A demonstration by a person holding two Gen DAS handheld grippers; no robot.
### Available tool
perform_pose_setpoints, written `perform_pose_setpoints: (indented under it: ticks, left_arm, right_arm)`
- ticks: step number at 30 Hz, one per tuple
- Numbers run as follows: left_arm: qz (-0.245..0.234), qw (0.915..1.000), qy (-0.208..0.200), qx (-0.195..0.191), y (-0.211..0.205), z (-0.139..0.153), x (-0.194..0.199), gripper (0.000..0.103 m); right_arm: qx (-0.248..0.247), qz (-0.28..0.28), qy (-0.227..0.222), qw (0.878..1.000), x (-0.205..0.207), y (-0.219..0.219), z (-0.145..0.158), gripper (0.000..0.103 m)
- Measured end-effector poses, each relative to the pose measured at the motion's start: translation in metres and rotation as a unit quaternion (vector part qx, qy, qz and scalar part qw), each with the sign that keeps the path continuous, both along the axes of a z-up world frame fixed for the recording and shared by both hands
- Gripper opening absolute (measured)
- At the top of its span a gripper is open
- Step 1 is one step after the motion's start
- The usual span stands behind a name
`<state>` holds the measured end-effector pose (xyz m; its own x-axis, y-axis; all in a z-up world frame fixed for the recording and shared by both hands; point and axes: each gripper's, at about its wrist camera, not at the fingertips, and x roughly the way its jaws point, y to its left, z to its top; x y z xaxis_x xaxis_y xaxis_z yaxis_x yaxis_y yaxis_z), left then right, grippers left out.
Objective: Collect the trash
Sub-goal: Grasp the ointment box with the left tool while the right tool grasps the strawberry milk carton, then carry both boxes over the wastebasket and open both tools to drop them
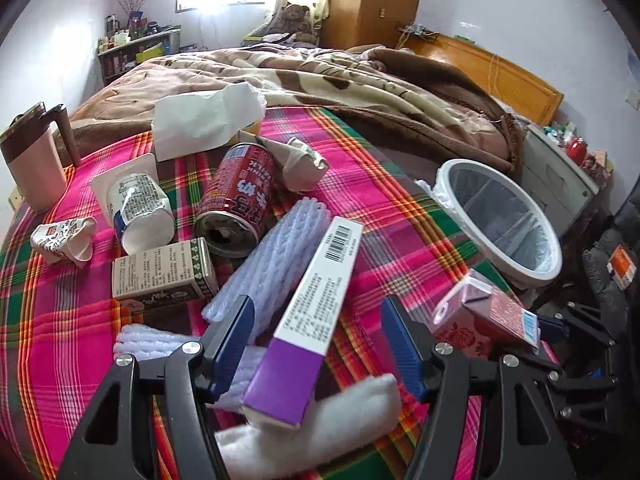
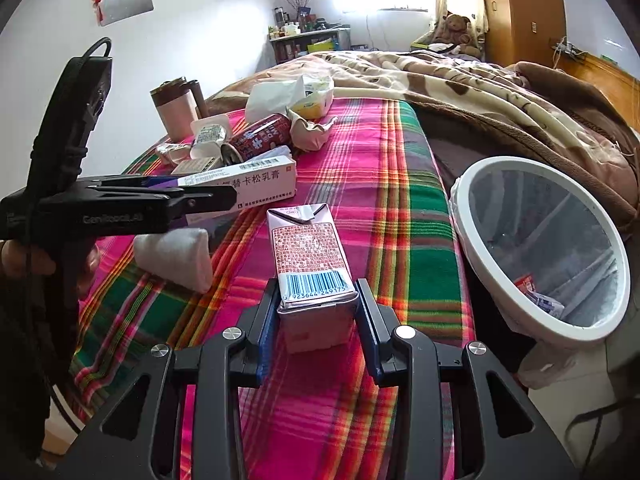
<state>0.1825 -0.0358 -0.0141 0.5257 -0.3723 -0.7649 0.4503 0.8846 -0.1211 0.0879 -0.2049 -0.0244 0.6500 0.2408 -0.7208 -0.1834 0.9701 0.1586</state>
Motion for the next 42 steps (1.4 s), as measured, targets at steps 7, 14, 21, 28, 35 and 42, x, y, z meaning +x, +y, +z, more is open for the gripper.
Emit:
perform_pose_setpoints:
  ticks: [7,14,21,28,35,42]
  left_arm:
    - [-0.006,0.9995,0.029,0.007,-0.01,-0.011,0.005,0.054]
    - [0.006,0.9996,0.027,0.009,-0.014,-0.01,0.003,0.035]
    - [0.017,0.9998,0.004,0.006,-0.016,-0.001,-0.009,0.023]
    - [0.02,0.9997,-0.009,-0.008,-0.023,0.008,-0.018,0.023]
    - [0.025,0.9991,-0.025,-0.024,-0.025,0.021,-0.026,0.023]
    - [0.018,0.9981,-0.046,-0.036,-0.032,0.036,-0.034,0.023]
  right_arm:
    - [-0.01,-0.002,0.005,1.0,0.006,0.004,-0.005,0.045]
    - [0.018,-0.01,0.004,1.0,0.008,-0.002,-0.005,0.045]
    - [0.027,-0.018,-0.01,0.999,0.004,-0.005,-0.003,0.035]
    - [0.037,-0.03,-0.03,0.998,-0.002,-0.017,0.005,0.035]
    - [0.047,-0.048,-0.049,0.997,-0.006,-0.028,0.014,0.035]
    - [0.056,-0.067,-0.067,0.994,-0.009,-0.038,0.023,0.035]
